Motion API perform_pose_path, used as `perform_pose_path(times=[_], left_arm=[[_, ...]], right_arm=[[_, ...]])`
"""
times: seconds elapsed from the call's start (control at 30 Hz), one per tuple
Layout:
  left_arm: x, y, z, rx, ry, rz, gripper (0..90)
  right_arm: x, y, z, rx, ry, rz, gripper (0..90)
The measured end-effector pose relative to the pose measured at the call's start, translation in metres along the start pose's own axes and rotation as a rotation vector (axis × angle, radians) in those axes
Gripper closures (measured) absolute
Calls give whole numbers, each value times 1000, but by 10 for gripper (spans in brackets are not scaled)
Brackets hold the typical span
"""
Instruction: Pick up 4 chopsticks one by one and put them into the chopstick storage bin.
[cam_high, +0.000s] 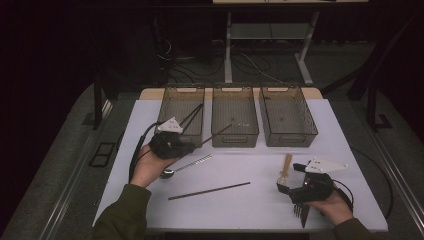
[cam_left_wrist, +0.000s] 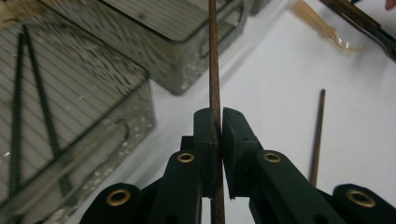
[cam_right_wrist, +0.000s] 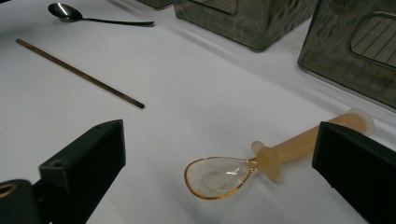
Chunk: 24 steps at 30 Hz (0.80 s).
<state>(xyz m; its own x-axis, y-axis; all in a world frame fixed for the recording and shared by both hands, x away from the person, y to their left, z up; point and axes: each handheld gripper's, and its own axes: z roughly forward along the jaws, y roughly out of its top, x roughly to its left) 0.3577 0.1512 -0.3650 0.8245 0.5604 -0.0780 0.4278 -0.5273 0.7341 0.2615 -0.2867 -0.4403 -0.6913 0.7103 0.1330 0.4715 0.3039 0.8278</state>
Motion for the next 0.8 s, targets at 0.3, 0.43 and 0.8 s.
perform_pose_path(times=[0.3, 0.43, 0.8], left_arm=[[24, 19, -2, 2, 58, -51, 853], [38, 26, 0, 12, 95, -80, 853], [70, 43, 3, 8, 183, -154, 853]], right_arm=[[0, 0, 0, 1, 1, 1, 25], [0, 0, 0, 0, 0, 2, 25], [0, -1, -1, -3, 0, 4, 25]])
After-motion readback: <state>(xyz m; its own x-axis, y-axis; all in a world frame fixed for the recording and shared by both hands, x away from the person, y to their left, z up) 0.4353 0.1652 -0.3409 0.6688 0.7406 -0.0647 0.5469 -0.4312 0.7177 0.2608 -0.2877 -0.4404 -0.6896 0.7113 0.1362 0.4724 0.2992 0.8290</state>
